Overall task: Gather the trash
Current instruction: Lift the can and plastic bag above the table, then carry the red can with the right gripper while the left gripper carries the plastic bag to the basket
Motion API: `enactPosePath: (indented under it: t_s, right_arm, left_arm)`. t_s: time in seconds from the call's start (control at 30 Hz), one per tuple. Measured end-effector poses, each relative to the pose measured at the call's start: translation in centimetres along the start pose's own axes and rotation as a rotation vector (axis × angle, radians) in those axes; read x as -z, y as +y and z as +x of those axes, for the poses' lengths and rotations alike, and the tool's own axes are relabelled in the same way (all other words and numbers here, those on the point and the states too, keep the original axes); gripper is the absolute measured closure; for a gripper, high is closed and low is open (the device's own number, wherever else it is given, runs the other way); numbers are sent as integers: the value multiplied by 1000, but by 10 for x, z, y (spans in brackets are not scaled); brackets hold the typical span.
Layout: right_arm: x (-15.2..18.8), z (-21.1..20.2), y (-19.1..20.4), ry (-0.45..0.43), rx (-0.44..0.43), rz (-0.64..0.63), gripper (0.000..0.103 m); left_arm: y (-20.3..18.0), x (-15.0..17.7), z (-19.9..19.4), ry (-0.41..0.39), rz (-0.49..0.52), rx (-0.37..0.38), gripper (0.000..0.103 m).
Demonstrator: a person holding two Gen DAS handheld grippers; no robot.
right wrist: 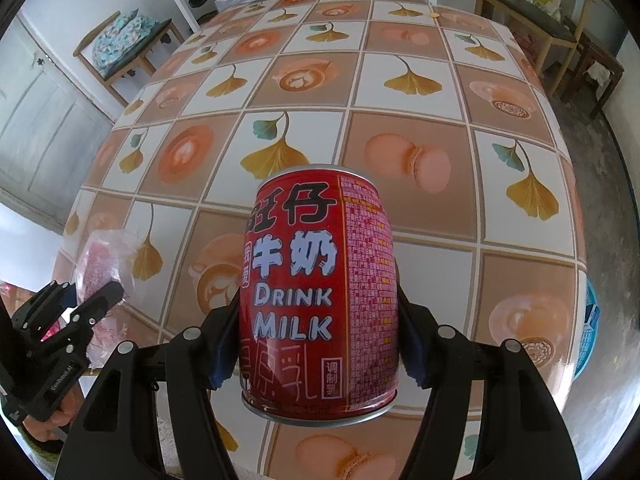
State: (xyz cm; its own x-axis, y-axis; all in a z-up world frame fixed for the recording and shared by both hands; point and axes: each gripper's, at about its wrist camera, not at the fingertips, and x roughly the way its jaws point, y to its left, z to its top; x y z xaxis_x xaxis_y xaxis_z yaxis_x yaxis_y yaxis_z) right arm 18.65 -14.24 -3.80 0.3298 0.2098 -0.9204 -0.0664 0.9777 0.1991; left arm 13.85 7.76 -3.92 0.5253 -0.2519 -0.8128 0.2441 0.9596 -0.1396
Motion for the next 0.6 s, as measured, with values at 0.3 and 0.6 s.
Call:
enactPosePath:
  t_s: [0.3, 0.6]
  right_arm:
    - [0, 1, 0, -9, -2, 15, 39]
    - [0, 1, 2, -21, -8, 1, 39]
  left_arm:
    - [10, -3, -7, -18, -48, 30, 74]
    - [9, -5, -10, -31, -56, 26, 74]
